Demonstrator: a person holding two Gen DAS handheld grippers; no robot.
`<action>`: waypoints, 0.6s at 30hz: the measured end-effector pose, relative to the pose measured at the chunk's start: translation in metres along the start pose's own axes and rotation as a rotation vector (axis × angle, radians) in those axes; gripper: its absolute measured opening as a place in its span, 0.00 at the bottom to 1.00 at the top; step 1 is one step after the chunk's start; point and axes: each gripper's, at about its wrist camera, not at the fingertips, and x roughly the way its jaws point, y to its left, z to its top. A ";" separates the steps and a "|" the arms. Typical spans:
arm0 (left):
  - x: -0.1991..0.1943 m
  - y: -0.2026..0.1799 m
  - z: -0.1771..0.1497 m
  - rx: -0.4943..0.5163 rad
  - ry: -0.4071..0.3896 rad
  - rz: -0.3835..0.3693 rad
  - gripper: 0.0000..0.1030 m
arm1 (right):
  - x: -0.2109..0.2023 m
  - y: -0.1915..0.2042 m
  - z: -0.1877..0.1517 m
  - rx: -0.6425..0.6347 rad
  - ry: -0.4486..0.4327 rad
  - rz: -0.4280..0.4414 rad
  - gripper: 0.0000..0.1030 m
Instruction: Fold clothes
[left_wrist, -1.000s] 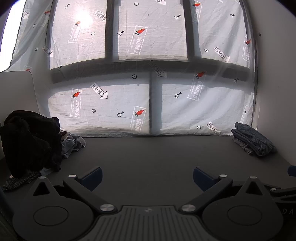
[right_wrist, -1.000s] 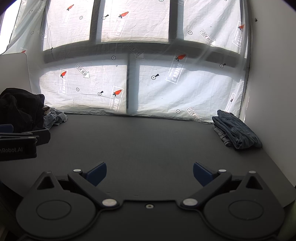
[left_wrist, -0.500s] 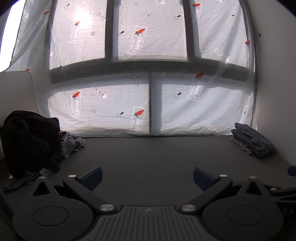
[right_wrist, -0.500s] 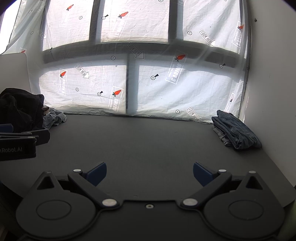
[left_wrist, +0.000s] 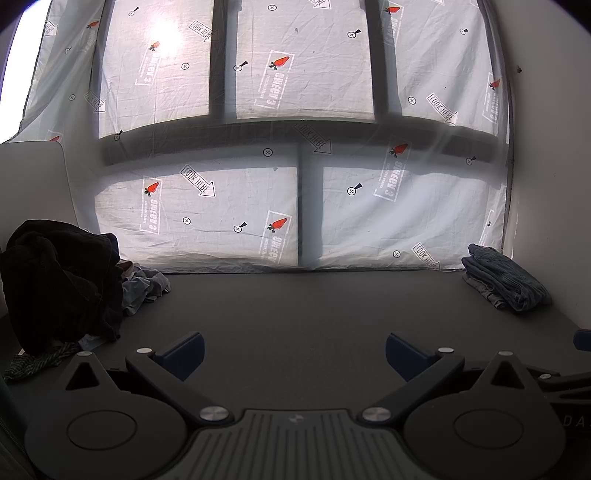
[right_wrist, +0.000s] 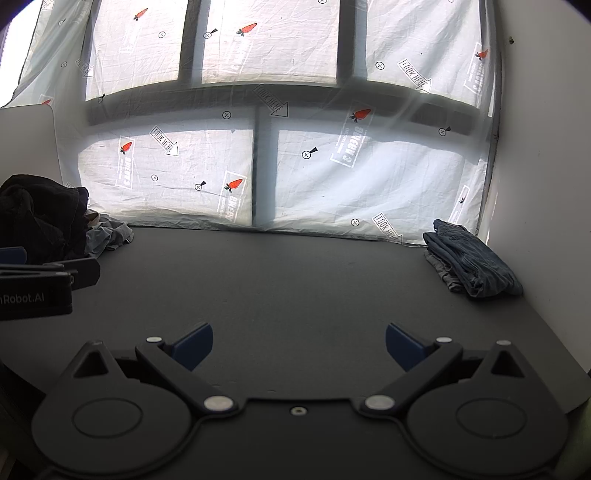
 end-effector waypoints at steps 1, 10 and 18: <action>0.000 0.000 0.000 0.000 0.000 0.000 1.00 | 0.000 0.000 0.000 0.000 0.000 0.000 0.98; 0.000 -0.003 0.000 0.002 0.000 0.000 1.00 | 0.000 0.001 0.000 -0.001 -0.001 -0.001 0.98; 0.000 -0.003 0.000 0.002 -0.004 0.002 1.00 | 0.001 0.002 -0.001 -0.003 -0.004 0.000 0.98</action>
